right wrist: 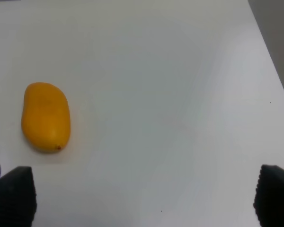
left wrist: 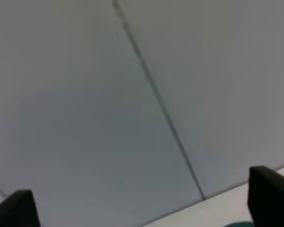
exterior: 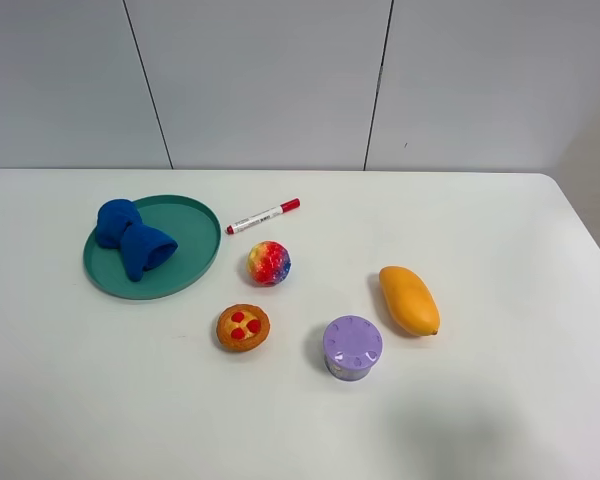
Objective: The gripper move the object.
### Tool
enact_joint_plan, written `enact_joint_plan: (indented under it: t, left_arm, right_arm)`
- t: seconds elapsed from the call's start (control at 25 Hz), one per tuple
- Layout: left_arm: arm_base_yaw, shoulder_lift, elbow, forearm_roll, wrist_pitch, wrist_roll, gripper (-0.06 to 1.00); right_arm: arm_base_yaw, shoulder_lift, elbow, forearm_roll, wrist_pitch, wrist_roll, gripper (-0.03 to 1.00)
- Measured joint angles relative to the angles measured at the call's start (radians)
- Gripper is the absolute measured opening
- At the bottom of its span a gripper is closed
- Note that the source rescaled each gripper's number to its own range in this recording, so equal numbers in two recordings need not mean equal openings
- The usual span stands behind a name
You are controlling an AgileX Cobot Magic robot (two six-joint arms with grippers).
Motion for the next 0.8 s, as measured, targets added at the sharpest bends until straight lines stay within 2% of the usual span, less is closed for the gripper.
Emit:
enact_joint_plan:
  t: [0.12, 0.28, 0.52, 0.8]
  left_arm:
    - [0.05, -0.185, 0.185, 0.0, 0.002, 0.0, 0.66]
    - [0.067, -0.412, 0.424, -0.003, 0.007, -0.017, 0.66]
    - [0.069, -0.681, 0.733, -0.005, 0.01, -0.205, 0.66]
    - [0.069, -0.91, 1.111, -0.016, 0.011, -0.252, 0.66]
  right_arm:
    - [0.0, 0.0, 0.0, 0.0, 0.0, 0.0, 1.0]
    - [0.0, 0.0, 0.0, 0.0, 0.0, 0.0, 1.0]
    - [0.0, 0.0, 0.0, 0.0, 0.0, 0.0, 1.0]
    - [0.0, 0.0, 0.0, 0.0, 0.0, 0.0, 1.0]
